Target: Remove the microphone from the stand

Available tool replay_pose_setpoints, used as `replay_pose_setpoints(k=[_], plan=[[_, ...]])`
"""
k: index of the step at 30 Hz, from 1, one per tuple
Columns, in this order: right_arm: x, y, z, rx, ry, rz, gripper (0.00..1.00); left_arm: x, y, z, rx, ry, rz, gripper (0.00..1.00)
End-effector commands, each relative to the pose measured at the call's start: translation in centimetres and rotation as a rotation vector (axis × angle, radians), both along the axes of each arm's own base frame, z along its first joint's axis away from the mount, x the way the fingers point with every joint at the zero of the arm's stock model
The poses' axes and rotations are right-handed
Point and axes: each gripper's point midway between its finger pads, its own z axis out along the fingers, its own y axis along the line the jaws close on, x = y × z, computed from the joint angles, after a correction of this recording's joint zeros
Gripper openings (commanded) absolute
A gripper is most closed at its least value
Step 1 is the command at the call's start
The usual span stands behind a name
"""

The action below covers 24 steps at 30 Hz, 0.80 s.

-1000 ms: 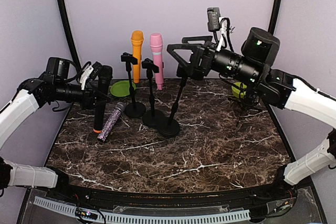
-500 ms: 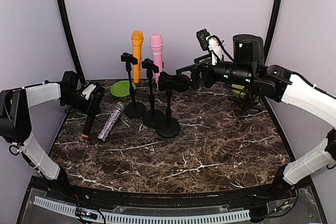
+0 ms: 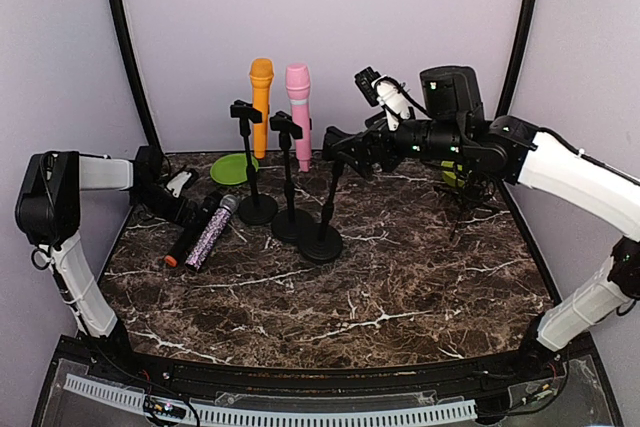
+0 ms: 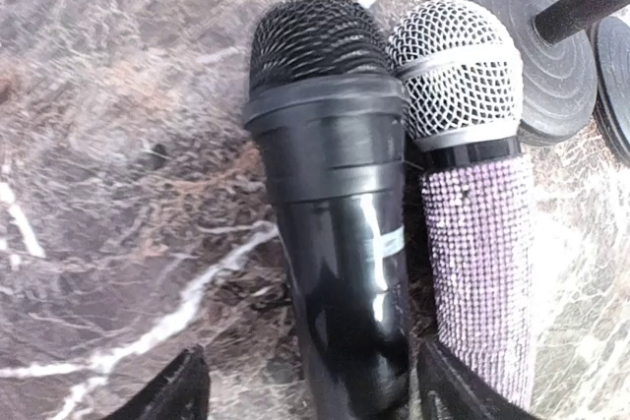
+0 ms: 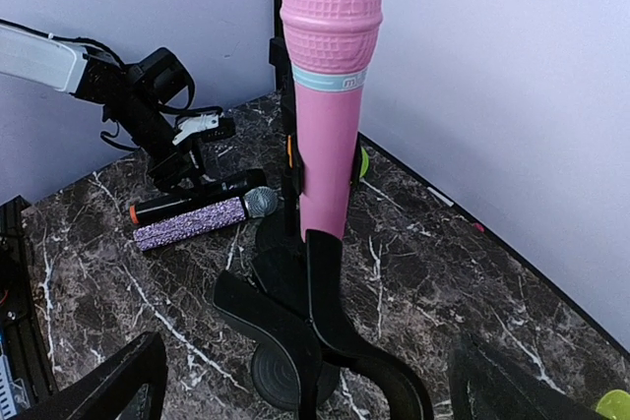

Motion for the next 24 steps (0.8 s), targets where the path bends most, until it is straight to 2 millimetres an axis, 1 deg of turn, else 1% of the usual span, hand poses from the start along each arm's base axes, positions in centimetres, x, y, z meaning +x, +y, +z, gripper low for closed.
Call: replay_pose_setpoints(k=[1,6,11,13,16,20,21,24], plan=[[0.9,-0.6,2.2,-0.008,-0.065,-0.028,1.0,0.5,-1.1,1.1,-0.055,-0.006,-0.006,0.77],[0.7,-1.2,3.3,-0.011,-0.093,-0.034,1.0,0.0,-1.2,1.4,-0.065,-0.001,-0.014,0.77],[1.3,-1.8,2.6,-0.092,-0.109,-0.063,1.0,-0.6,-1.5,2.4,-0.083,-0.011,-0.018,0.77],[1.6,-1.9,2.3,-0.121,-0.117,-0.067,1.0,-0.8,-1.6,3.6,-0.085,-0.025,-0.023,0.78],[2.0,-1.7,1.9,-0.136,-0.112,-0.047,1.0,-1.2,-1.7,6.0,-0.084,-0.047,-0.05,0.82],[2.4,-1.2,0.9,-0.137,-0.068,0.012,1.0,-2.9,-2.6,9.2,-0.116,-0.075,-0.112,0.88],[2.2,-0.9,0.6,-0.135,-0.049,0.044,1.0,-3.6,-2.8,10.1,-0.128,-0.083,-0.124,0.89],[1.6,-0.1,-0.1,-0.13,-0.012,0.114,0.97,-4.8,-3.5,11.9,-0.166,-0.097,-0.154,0.9]])
